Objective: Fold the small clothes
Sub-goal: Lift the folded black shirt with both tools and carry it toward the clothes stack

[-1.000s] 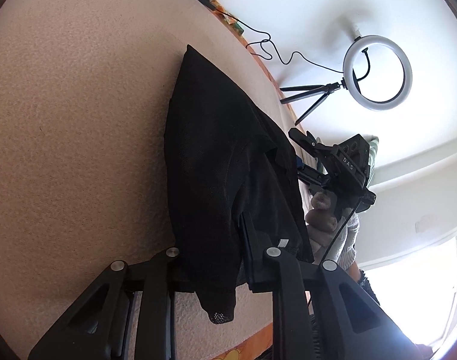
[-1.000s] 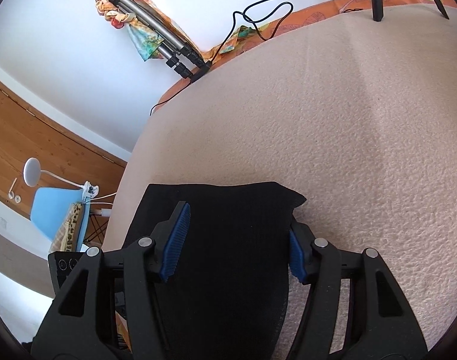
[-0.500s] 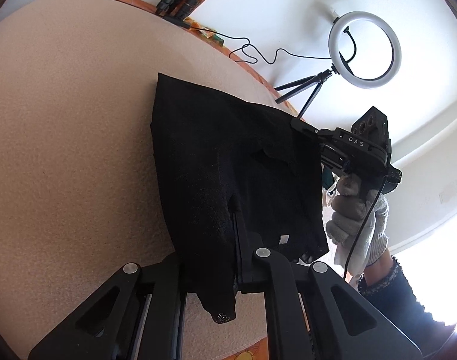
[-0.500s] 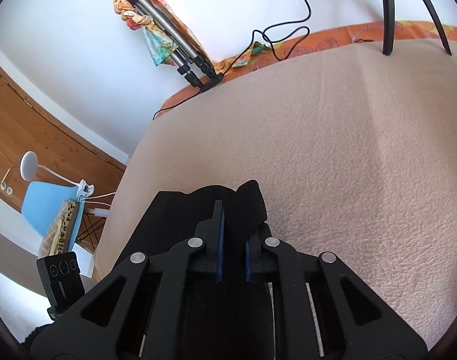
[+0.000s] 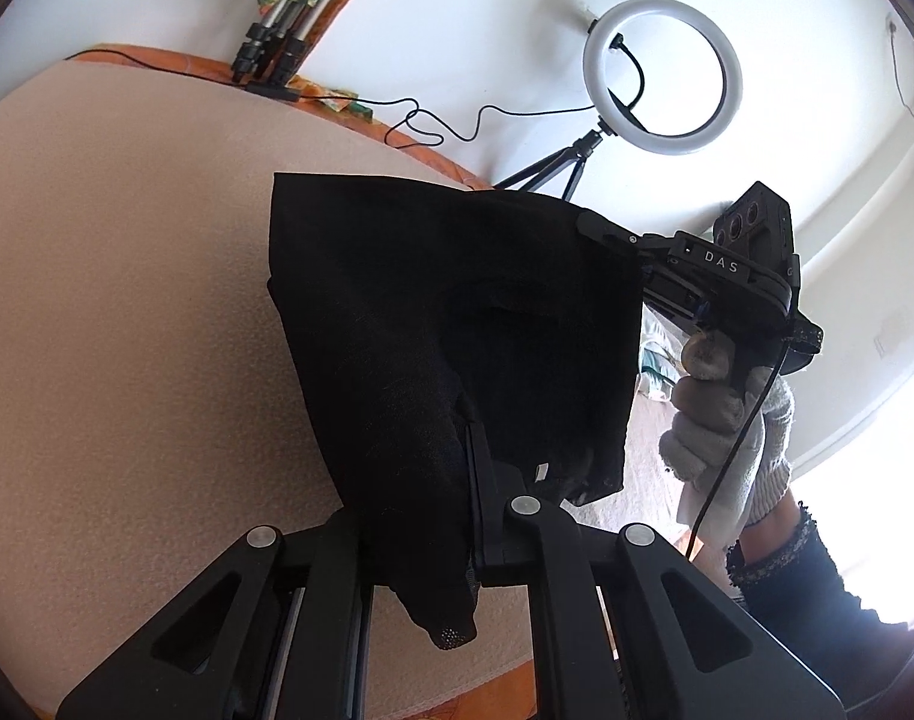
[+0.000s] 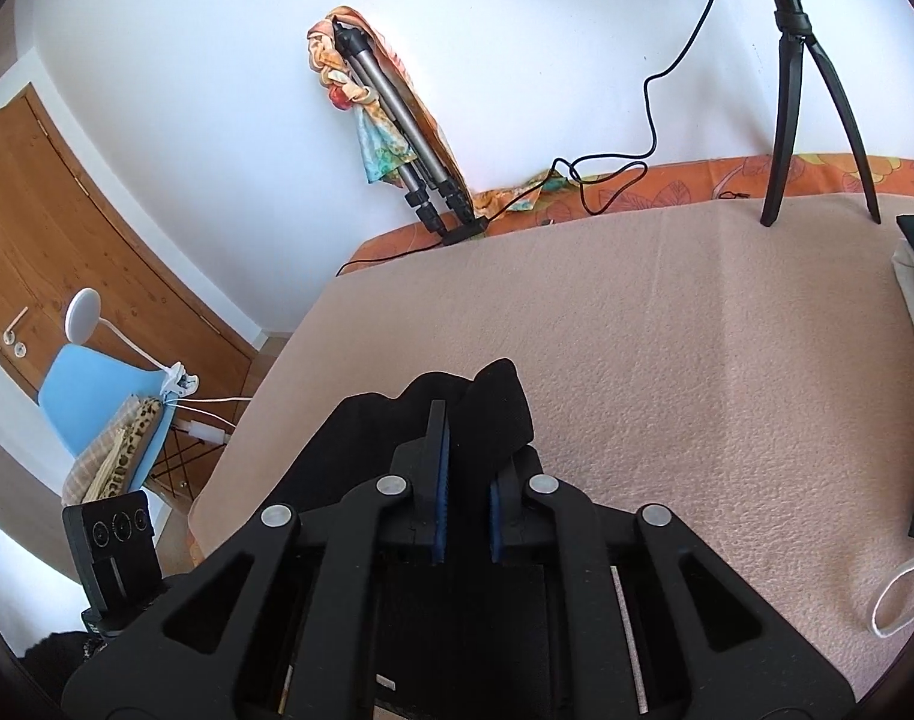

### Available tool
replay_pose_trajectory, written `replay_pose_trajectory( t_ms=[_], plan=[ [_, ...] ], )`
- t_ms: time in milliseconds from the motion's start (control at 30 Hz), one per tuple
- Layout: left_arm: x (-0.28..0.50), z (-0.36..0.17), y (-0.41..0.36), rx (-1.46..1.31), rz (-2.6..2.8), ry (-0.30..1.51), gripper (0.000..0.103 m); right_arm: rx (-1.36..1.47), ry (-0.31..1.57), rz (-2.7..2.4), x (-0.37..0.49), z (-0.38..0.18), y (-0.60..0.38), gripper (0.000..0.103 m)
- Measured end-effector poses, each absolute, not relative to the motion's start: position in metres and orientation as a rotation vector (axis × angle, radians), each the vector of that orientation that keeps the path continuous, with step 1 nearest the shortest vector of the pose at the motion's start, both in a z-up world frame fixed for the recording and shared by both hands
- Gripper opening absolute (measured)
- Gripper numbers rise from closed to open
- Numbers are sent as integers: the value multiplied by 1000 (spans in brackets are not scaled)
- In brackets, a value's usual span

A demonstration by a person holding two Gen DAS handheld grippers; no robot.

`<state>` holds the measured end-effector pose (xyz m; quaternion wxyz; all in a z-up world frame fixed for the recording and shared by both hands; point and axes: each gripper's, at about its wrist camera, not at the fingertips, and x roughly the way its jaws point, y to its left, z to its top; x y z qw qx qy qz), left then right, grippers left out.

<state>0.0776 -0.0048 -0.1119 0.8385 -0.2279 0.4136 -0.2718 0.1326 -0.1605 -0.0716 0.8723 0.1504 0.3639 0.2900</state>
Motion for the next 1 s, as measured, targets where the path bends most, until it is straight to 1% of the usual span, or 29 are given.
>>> replay_pose_trajectory(
  t_ms=[200,367,700,1000],
  plan=[
    [72,-95,-35,-350,-595,810,8,304,724,576,119,-59,-180,11],
    [68,-87,-54,-293,-628,784,8,300,701,555,109,-50,-194,11],
    [66,-84,-79,-248,-684,771,8,292,663,518,85,-37,-222,11],
    [80,-73,-106,-212,-759,744,8,293,628,473,76,-24,-253,11]
  ],
)
